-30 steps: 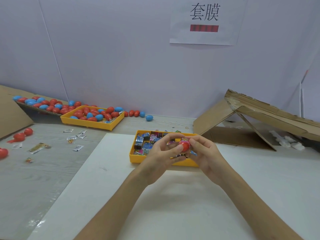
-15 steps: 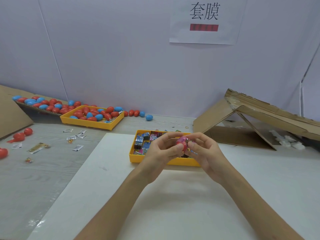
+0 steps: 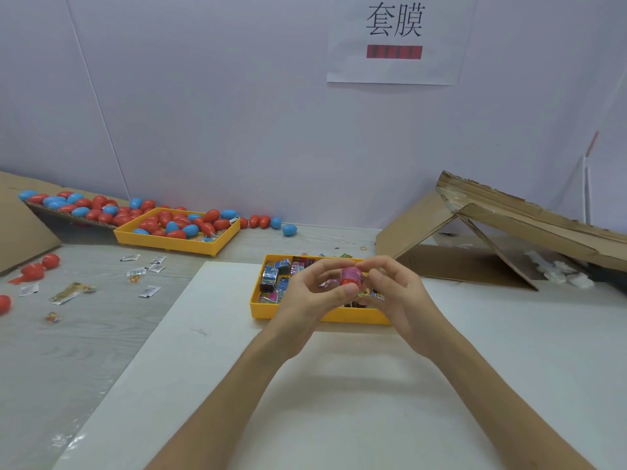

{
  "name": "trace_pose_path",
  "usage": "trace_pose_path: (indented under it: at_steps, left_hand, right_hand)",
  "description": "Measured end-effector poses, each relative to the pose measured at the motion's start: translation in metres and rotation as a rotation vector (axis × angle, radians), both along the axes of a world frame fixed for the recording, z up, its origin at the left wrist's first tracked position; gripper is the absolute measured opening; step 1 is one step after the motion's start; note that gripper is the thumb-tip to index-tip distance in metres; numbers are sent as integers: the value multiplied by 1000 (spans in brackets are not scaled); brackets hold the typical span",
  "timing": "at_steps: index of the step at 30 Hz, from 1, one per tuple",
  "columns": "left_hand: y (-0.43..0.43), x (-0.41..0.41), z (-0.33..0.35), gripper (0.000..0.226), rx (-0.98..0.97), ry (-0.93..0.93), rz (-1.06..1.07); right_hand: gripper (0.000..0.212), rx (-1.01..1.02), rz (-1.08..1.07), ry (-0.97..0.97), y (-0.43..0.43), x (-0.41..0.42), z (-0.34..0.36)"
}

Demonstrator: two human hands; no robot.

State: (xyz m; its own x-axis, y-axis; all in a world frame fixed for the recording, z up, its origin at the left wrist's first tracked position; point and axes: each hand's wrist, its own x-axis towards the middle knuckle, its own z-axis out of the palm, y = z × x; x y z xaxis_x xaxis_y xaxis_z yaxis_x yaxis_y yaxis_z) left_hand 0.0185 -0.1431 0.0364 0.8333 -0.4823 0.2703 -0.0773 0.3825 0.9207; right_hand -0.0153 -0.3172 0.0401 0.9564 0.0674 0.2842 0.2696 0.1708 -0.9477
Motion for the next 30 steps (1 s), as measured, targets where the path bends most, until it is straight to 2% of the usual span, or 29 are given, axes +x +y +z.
trace_pose_path:
  at_steps: [3,7,8,19,23,27,30]
  left_hand:
    - [0,-2,0,33,54,-72,-27]
    - [0,-3,0,34,71,-68,-10]
    - [1,-2,0,35,71,-70,-14]
    - [1,-2,0,32,39,-8,-64]
    - [0,-3,0,30,32,-24,-46]
    - [-1,-1,1,33,-25,19,9]
    - [0,1,1,40,-48,61,53]
  right_hand:
    - [35,-21,-69,34,0,0,1]
    - [10,40,-52,41,4,0,0]
    - [10,65,-42,39,4,0,0]
    - [20,156,-31,6,4,2,-1]
    - [16,136,-7,30,3,3,-2]
    - [25,110,-106,11,2,4,-4]
    - [14,-83,-303,-148,1,2,-5]
